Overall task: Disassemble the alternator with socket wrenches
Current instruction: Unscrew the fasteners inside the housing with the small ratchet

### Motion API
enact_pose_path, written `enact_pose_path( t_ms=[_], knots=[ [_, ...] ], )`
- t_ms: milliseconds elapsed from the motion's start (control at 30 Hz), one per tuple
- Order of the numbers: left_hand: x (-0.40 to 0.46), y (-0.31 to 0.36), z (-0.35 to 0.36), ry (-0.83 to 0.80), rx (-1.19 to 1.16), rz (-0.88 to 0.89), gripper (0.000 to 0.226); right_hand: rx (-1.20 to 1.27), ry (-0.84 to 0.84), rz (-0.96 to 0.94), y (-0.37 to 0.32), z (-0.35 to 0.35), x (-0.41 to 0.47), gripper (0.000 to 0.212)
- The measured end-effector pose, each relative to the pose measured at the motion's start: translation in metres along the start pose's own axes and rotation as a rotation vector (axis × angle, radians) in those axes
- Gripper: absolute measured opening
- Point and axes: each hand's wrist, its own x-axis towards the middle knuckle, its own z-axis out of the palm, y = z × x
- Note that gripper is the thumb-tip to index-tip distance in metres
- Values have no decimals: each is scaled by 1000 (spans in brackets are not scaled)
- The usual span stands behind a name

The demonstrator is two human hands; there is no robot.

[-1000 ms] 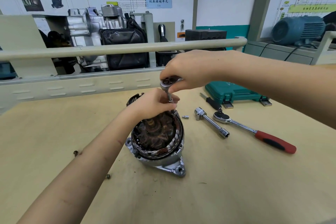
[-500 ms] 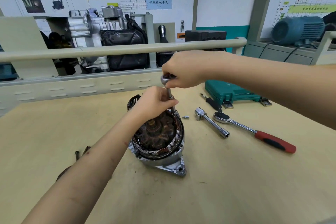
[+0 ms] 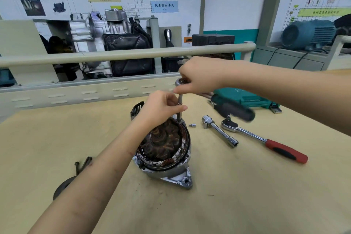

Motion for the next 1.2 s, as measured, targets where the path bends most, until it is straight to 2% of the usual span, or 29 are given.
enact_pose_path(
  t_ms=[100,167,200,233,300,367,500,567,667,733,900,1000,1100,1200],
  knots=[
    [-2,2,-6,-93,-54,-1,4,100,0,-30,-1,0,-1,29],
    [-4,3,-10,-139,-77,-16,10,130,1,-44,-2,0,-2,27],
    [-3,2,-10,-135,-54,-14,6,112,9,-45,-2,1,-2,28],
    [-3,4,-8,-108,-15,-7,4,71,21,-35,-3,2,-2,30],
    [-2,5,-4,-19,104,19,23,-7,44,17,-5,4,-2,38],
    [-1,6,-1,12,116,25,21,79,28,59,-6,5,-2,41],
    [-1,5,-8,-133,3,-7,7,232,-1,8,-5,3,-4,31],
    [-3,6,-12,-165,-41,-22,14,198,15,-17,-6,3,-4,32],
    [-1,7,-6,-65,117,21,16,43,55,22,-8,3,-4,41],
    [0,7,-3,-22,160,36,22,75,42,49,-9,3,-4,41],
    [-3,4,-11,-139,4,28,7,230,10,-7,-8,1,-7,27],
    [-2,4,-8,-52,99,48,12,92,37,0,-11,3,-6,27],
    [-3,5,-2,31,142,75,18,43,73,98,-14,4,-5,42],
    [-4,2,-7,-53,43,48,11,155,72,45,-15,5,-6,34]
  ],
)
